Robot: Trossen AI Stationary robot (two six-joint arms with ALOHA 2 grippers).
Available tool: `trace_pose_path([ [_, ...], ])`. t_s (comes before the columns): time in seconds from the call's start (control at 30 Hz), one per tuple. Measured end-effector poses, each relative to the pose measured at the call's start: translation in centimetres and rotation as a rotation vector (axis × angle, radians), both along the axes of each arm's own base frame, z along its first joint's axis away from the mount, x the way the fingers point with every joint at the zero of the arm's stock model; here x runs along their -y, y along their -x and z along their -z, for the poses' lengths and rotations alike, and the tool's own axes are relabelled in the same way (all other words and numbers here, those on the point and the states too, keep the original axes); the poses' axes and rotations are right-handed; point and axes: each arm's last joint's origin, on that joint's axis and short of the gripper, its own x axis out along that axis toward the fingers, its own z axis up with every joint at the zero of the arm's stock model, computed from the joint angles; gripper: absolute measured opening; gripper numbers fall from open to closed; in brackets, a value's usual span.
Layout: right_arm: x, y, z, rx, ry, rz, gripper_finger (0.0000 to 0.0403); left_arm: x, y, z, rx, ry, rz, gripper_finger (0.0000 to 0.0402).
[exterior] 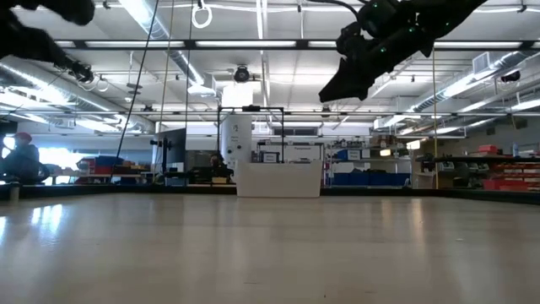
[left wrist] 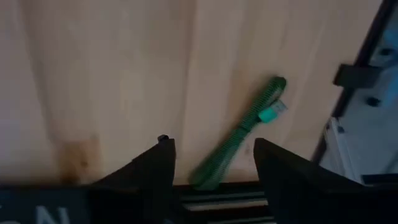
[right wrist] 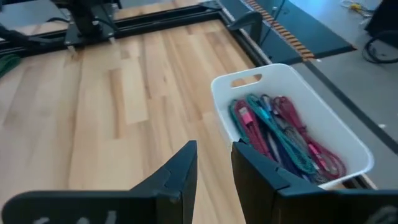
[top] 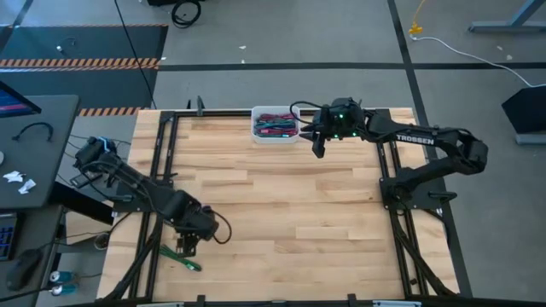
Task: Pick and place USB-C Cables
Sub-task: Put the green charger cable into the white bin
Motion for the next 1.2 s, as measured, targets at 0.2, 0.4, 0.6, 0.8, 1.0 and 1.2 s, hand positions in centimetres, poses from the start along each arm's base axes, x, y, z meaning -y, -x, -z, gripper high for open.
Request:
trace_pose_path([
  [0.2,-0.1,0.0,0.0,0.002,0.006,-0.032,0.0104,0.6,1.2,3.0,-0.052,0.025,0.013,0.0261],
  [0.4,-0.1,0.0,0.0,0.003,0.01,-0.033,0.0103,2.2,1.5,4.9,0.113,0.063,0.224,0.0259],
  [0.6,0.0,0.0,-0.1,0.011,-0.013,-0.016,0.0103,4.8,2.4,4.2,0.21,0.126,0.346,0.0246],
  [0.8,0.1,0.0,-0.1,0.009,-0.002,0.037,0.0103,7.7,4.6,4.9,0.251,0.128,0.425,0.025],
  [1.0,0.3,-0.1,-0.4,0.042,-0.01,0.105,0.0103,8.8,4.5,7.5,0.234,-0.006,0.402,0.0243],
  [1.2,0.4,-0.2,-0.7,0.088,-0.054,0.135,0.0103,9.0,3.2,10.6,0.149,-0.089,0.327,0.0207],
])
